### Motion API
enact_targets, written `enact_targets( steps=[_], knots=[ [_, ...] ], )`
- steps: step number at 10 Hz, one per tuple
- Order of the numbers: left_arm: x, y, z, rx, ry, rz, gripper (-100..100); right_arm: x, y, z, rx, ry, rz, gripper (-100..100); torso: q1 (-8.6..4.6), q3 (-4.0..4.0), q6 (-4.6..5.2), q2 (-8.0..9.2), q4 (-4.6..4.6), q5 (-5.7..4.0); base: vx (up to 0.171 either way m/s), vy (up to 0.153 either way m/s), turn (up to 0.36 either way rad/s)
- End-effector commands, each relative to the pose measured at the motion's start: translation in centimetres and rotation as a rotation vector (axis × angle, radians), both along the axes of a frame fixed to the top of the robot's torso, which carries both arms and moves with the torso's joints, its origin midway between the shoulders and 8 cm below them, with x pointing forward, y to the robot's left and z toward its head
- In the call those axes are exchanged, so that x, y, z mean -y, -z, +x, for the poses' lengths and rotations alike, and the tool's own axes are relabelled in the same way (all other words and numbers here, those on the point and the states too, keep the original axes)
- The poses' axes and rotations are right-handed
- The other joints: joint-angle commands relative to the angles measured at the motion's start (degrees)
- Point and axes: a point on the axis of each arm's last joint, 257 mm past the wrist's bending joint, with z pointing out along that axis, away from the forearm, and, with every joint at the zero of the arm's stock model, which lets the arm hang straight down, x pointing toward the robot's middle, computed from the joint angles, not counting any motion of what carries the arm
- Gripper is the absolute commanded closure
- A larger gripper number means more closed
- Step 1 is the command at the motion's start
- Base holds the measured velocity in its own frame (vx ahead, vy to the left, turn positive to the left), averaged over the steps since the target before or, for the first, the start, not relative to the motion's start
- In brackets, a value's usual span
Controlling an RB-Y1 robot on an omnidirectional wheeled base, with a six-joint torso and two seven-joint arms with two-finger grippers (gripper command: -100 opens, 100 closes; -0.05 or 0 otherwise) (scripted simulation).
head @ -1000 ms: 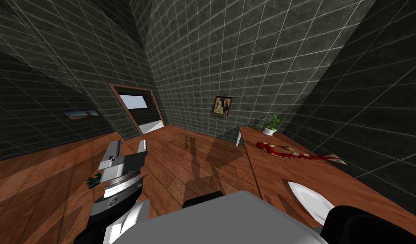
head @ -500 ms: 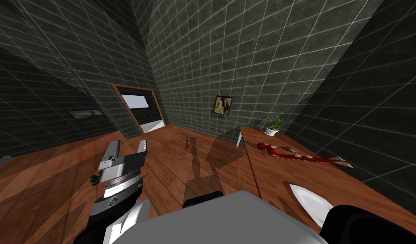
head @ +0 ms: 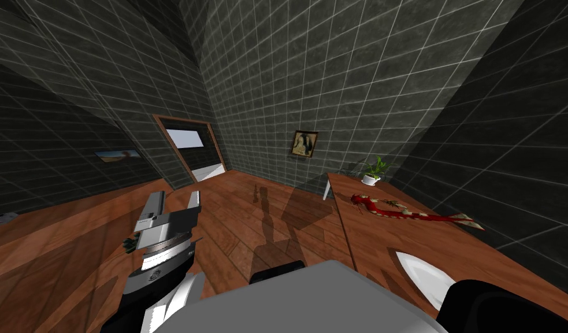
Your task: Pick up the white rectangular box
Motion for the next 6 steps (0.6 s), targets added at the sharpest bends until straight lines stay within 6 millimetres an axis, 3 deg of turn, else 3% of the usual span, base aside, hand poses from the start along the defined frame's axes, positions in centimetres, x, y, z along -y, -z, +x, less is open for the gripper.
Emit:
enact_targets(
  steps=[1,2,5,6],
  knots=[
    [0.0,0.0,0.0,0.0,0.0,0.0,0,0.0,0.0,0.0,0.0,0.0,0.0,0,0.0,0.0,0.0,0.0,0.0,0.0,0.0,0.0,0.0],
    [0.0,0.0,0.0,0.0,0.0,0.0,0,0.6,-0.9,0.3,-0.004,-0.003,-0.003,100,0.0,0.0,0.0,0.0,0.0,0.0,0.002,0.027,-0.042],
    [0.0,0.0,0.0,0.0,0.0,0.0,0,1.0,-1.6,0.4,-0.006,-0.008,-0.004,100,0.21,0.0,0.01,0.01,-0.01,0.07,-0.004,0.037,-0.036],
    [0.0,0.0,0.0,0.0,0.0,0.0,0,1.0,-1.7,0.4,-0.006,-0.007,-0.003,0,0.13,0.01,0.0,0.01,0.0,0.04,0.0,0.0,0.0]
  ],
)
